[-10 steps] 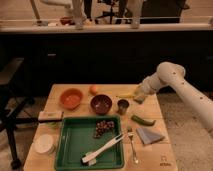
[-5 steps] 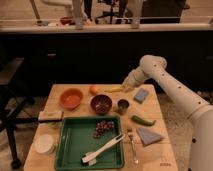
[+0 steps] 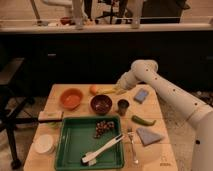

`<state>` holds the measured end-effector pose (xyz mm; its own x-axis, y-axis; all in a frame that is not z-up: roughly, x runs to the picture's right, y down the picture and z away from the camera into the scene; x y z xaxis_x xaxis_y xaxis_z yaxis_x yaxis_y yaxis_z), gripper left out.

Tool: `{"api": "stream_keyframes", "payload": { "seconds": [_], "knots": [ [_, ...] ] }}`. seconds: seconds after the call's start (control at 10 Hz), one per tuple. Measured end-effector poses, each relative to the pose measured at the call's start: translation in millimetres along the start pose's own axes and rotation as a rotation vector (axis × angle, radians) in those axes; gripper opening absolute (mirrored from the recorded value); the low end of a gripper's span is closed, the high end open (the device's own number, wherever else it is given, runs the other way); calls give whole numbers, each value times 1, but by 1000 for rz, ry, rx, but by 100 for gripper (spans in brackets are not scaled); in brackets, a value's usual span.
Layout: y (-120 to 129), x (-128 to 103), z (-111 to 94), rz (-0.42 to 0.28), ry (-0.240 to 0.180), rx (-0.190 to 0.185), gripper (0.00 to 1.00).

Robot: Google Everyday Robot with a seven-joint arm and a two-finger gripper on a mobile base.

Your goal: Place banana in red bowl

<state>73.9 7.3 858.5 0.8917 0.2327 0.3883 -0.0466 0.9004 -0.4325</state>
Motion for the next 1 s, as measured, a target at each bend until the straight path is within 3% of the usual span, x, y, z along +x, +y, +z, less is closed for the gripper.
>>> {"api": "stream_keyframes", "payload": {
  "seconds": [0.4, 0.8, 1.0],
  "knots": [
    [7, -43, 23, -53, -34, -41, 0],
    [6, -60, 35, -107, -54, -77, 0],
    [6, -58, 33, -104, -54, -75, 0]
  ]
}}
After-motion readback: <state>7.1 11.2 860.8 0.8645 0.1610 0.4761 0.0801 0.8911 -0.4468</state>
